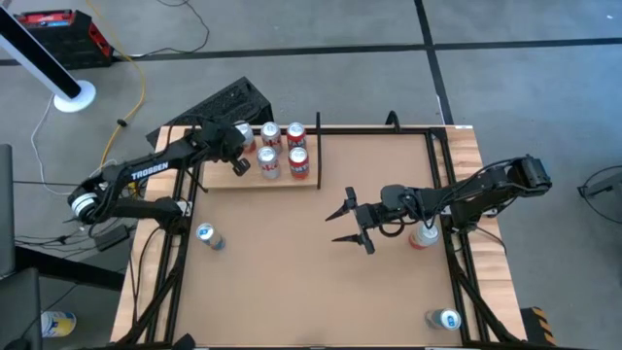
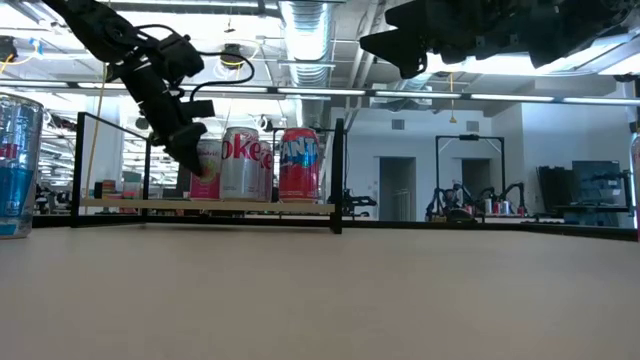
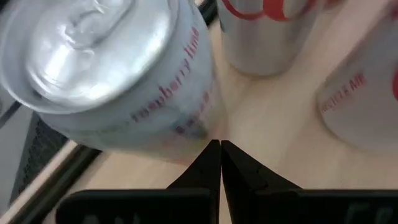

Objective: Place canned beverage on shelf
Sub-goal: Put the bottom pink-white soda can on the shelf, then put the white-pink soda can on the shelf aligned with the other white-pink soda can

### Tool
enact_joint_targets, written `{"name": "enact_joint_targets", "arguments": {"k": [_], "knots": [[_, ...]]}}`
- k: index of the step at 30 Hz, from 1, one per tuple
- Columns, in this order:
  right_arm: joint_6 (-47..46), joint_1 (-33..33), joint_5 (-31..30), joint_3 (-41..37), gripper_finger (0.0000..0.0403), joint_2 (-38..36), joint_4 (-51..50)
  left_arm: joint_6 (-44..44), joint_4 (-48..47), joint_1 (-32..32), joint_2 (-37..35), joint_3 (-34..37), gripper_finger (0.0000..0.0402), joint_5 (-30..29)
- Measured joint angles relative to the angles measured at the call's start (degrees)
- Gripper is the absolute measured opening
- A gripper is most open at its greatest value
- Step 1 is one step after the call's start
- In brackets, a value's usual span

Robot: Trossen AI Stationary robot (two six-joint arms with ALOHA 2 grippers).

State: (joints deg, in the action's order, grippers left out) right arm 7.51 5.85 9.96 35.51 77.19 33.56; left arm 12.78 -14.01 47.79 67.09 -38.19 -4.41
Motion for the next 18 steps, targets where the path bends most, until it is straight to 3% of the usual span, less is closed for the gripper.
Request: {"name": "enact_joint_targets", "arguments": {"k": [8,14,18], "knots": [[0.0,0.0,0.0,0.0,0.0297,0.0,0.1,-1.6,-17.3,-4.4,-6.3,-5.2,0.0,1.9],[-1.1,0.0,-0.5,0.0,0.0297,0.0,0.8,-7.5,-19.4,-12.0,-20.6,-5.2,0.0,8.8],[-4.9,0.2,-5.2,0.0,0.0297,0.0,3.3,-9.4,-19.6,-17.4,-31.0,-3.2,0.0,11.5]]}}
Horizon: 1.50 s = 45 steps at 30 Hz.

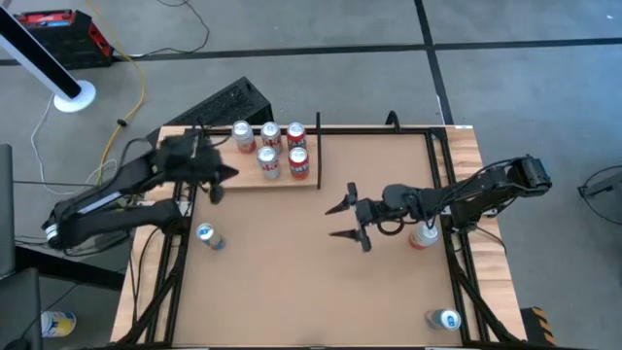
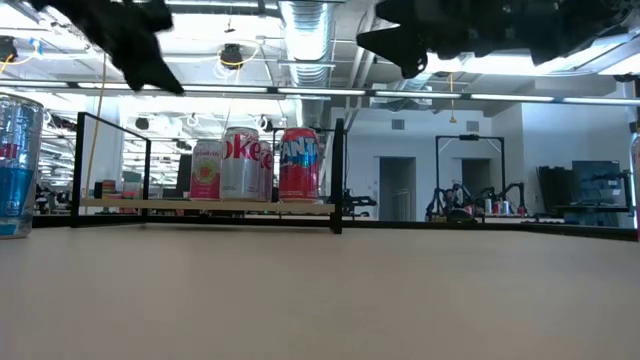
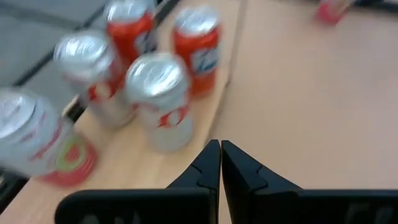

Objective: Place canned beverage on shelf
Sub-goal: Put the white-pink soda can on the shelf aligned with the other white-pink soda can

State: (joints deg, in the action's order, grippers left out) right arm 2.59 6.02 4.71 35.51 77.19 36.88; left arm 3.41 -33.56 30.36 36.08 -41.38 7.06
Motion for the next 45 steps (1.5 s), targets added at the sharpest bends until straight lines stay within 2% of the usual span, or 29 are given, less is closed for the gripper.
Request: {"name": "enact_joint_targets", "arguments": {"k": [7,9,11,14,17,19,24,29,35,39,45], "knots": [[-9.0,-0.1,-5.1,1.0,0.0297,0.0,8.7,-3.1,3.8,-6.0,-18.0,3.4,0.0,0.8],[-16.1,-0.1,-5.2,2.9,0.0297,0.0,7.0,-3.2,4.4,-6.5,-22.5,3.7,0.0,1.7],[-24.3,-0.7,-4.7,6.4,0.0297,0.0,0.5,-2.7,4.5,-6.7,-26.5,4.0,0.0,3.0],[-33.1,-1.0,-1.9,14.8,0.0297,-1.4,-23.8,-0.9,4.8,-6.7,-31.9,4.0,0.0,2.5],[-39.9,-0.5,-1.9,27.5,0.0297,-1.0,-55.7,2.0,4.5,-6.7,-36.1,4.0,0.0,0.5],[-45.7,0.2,-1.9,35.0,0.0297,0.3,-75.7,3.2,4.3,-6.7,-36.0,3.5,0.0,-0.6],[-63.2,3.4,-2.3,48.0,0.0297,4.6,-107.4,6.8,-0.1,-6.6,-34.6,3.0,0.0,-4.3],[-78.3,8.6,-2.5,51.8,0.0297,7.0,-126.6,14.5,-1.4,-6.6,-34.6,3.3,0.0,-7.1],[-83.1,15.3,-1.3,44.9,0.0297,5.5,-126.7,17.1,1.5,-6.6,-33.8,3.3,0.0,-7.8],[-87.4,17.0,-1.6,38.5,0.0297,1.2,-125.9,25.3,5.3,-6.6,-32.7,3.3,0.0,-12.0],[-92.1,17.2,-3.0,31.5,0.0297,-6.5,-126.9,34.8,4.6,-6.6,-31.0,3.3,0.0,-15.5]]}}
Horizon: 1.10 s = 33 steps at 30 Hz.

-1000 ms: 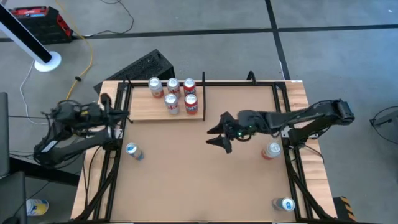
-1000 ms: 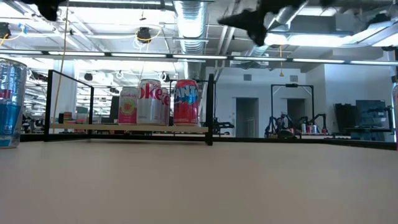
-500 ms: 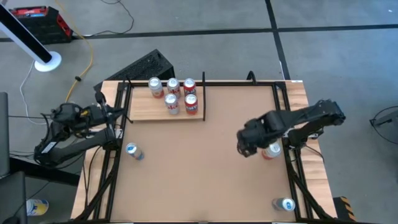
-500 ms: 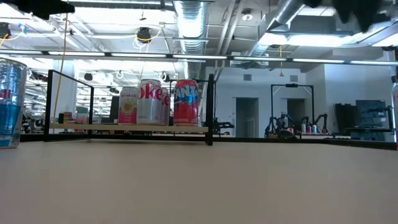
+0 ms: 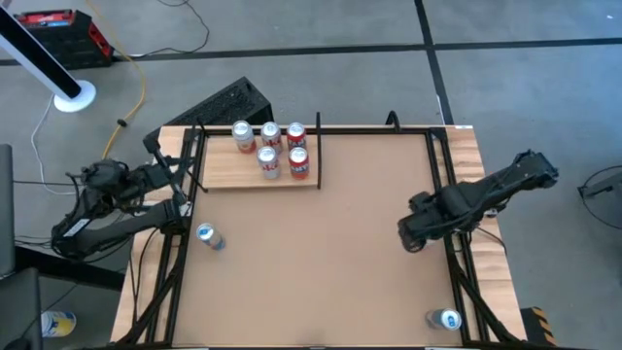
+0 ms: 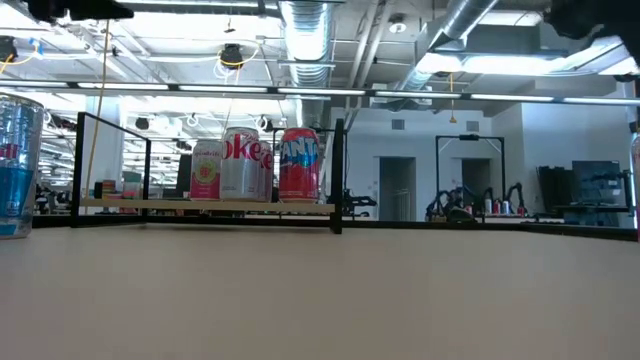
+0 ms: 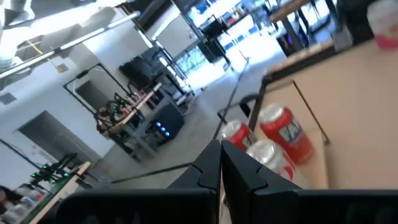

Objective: Place canned beverage on shelf
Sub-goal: Put the white-pink soda can on the shelf aligned with the other white-pink soda can

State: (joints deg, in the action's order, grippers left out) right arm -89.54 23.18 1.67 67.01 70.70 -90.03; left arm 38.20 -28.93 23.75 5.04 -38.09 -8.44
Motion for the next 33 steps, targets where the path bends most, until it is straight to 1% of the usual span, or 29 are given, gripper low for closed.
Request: {"name": "enact_joint_targets", "arguments": {"k": [3,6,14,18,24,27,33], "knots": [[-3.5,0.0,-0.2,-3.4,0.0297,-3.1,0.9,1.2,-2.6,-0.3,-0.1,0.0,0.0,0.2],[-3.7,0.0,-0.2,-6.2,0.0297,-4.7,2.6,1.2,-4.1,-0.9,-0.6,0.0,0.0,0.0],[-3.2,-0.1,-0.7,-10.5,0.0297,-7.1,5.0,1.4,-5.5,-1.4,-3.2,0.0,0.0,-3.6],[-3.1,-0.2,-1.0,-10.8,0.0297,-7.6,5.2,1.4,-7.3,-1.4,-5.0,0.0,0.0,-3.6],[-3.0,-0.5,-1.8,-10.8,0.0298,-7.8,5.4,1.2,-7.6,-1.7,-4.9,0.0,0.0,-4.0],[-3.3,-0.4,-1.8,-10.8,0.0309,-7.8,5.2,1.2,-7.7,-2.3,-4.9,0.0,0.0,-4.1],[-3.4,-0.4,-1.9,-10.8,0.0352,-7.8,5.1,1.6,-7.7,-3.9,-4.9,0.0,0.0,-4.7]]}}
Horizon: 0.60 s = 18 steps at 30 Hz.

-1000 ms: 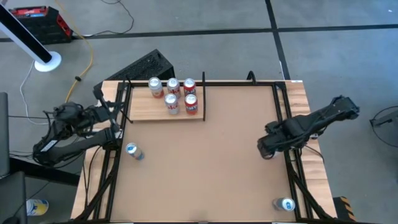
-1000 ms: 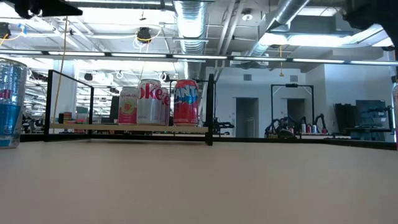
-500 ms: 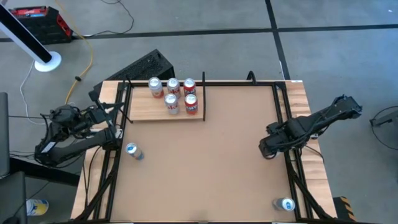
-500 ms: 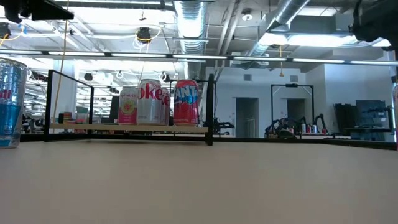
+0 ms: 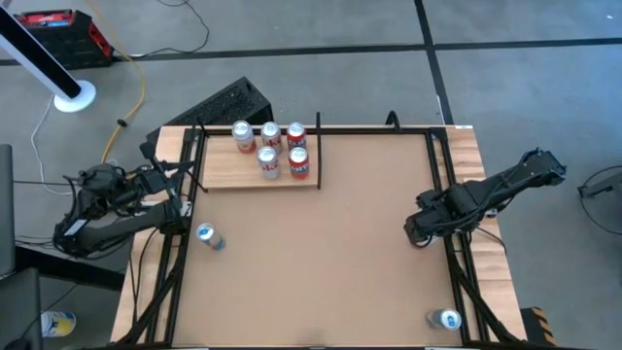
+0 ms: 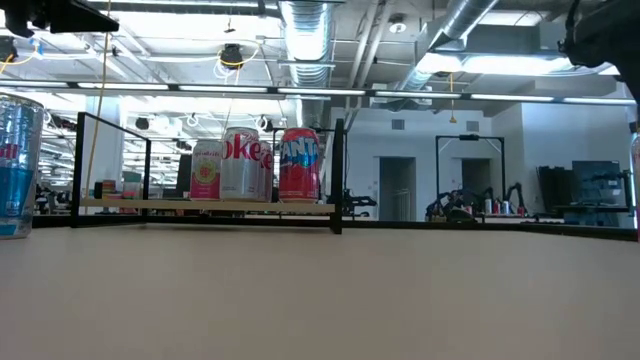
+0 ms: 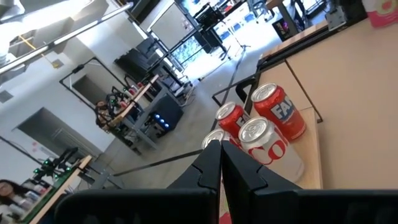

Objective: Place canned beverage on shelf
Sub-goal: Put the white-pink soda can on the shelf aligned with the other white-pink soda can

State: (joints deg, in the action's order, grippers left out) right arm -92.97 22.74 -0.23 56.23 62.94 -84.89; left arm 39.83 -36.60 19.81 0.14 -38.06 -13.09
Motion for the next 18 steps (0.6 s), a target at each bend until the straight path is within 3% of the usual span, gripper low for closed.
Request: {"name": "enact_joint_targets", "arguments": {"k": [9,18], "knots": [[0.0,0.0,-1.6,-0.8,0.0379,0.0,-0.2,0.0,0.0,-1.3,0.0,0.0,0.0,-1.3],[3.2,0.0,-0.2,-9.1,0.0379,0.1,6.9,0.0,-0.1,-1.3,0.0,0.0,0.0,-1.3]]}}
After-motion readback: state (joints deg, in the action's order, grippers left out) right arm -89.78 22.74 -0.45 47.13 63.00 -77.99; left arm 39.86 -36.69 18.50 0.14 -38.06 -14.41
